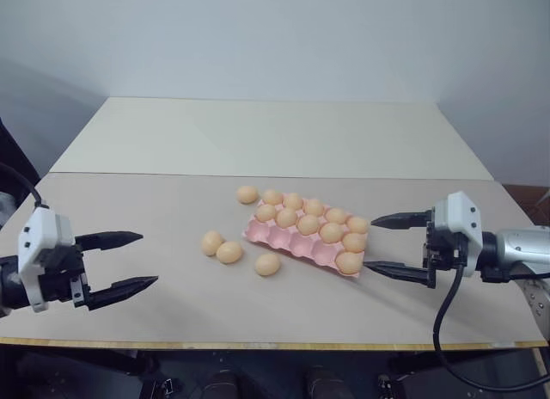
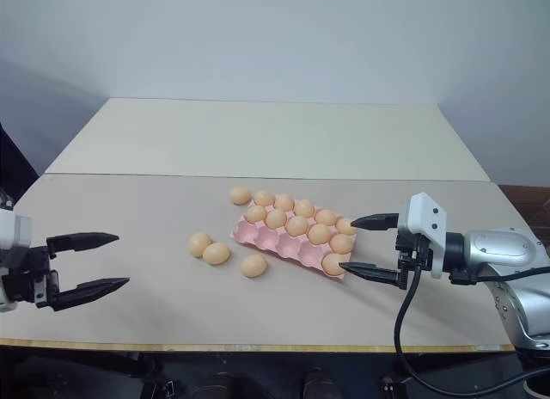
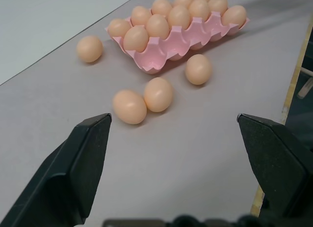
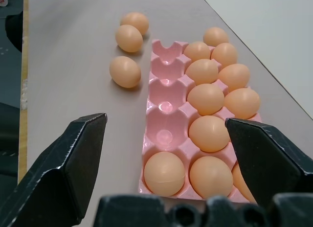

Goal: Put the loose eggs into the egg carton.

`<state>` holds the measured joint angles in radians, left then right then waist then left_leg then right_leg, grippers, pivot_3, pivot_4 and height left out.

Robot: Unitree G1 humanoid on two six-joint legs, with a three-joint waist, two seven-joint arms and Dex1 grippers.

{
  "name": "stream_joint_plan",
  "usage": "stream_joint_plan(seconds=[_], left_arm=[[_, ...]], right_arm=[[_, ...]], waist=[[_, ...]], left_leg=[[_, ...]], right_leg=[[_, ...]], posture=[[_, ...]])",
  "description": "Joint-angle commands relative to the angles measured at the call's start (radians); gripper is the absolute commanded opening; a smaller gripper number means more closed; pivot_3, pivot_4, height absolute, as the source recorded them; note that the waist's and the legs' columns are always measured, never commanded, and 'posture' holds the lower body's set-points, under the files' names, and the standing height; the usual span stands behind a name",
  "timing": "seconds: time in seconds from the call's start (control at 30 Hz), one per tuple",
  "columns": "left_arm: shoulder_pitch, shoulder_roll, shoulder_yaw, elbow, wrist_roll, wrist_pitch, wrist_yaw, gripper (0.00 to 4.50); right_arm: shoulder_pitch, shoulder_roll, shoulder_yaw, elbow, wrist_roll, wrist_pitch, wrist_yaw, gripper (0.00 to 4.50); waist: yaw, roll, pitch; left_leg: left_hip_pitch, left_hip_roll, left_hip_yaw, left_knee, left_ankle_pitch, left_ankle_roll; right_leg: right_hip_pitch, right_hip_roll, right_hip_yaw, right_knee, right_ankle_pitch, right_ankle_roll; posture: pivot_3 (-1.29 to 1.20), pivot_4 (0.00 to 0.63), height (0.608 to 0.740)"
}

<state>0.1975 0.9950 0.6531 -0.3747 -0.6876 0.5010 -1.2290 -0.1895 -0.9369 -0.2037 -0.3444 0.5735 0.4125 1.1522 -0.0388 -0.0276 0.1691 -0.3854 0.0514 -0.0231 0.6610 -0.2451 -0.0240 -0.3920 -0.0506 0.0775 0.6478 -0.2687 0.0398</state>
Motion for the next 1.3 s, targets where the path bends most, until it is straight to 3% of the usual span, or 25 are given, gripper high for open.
stream_joint_plan(seconds=[0.03,0.87,1.3], left_arm=[[-0.017,-0.002,0.01,0.006,0.002,-0.027,0.0,4.47],[-0.067,0.039,-0.056,0.026,0.002,-0.029,-0.087,4.47],[-0.241,0.025,-0.286,0.032,0.038,-0.073,-0.092,4.47]], right_arm=[[-0.011,-0.003,-0.033,-0.019,0.017,-0.016,0.002,4.5],[-0.033,-0.047,-0.048,-0.015,0.052,0.009,0.058,4.5],[-0.076,0.005,0.03,-0.084,0.048,0.016,0.0,4.5]], waist=[[0.0,0.0,0.0],[0.001,0.0,0.0],[0.0,0.0,0.0]], left_leg=[[0.0,0.0,0.0,0.0,0.0,0.0],[0.0,0.0,0.0,0.0,0.0,0.0],[-0.001,0.0,0.0,0.0,0.0,0.0]], right_leg=[[0.0,0.0,0.0,0.0,0.0,0.0],[0.0,0.0,0.0,0.0,0.0,0.0],[0.0,0.0,0.0,0.0,0.0,0.0]], posture=[[0.0,0.15,0.74],[0.0,0.15,0.74],[0.0,0.15,0.74]])
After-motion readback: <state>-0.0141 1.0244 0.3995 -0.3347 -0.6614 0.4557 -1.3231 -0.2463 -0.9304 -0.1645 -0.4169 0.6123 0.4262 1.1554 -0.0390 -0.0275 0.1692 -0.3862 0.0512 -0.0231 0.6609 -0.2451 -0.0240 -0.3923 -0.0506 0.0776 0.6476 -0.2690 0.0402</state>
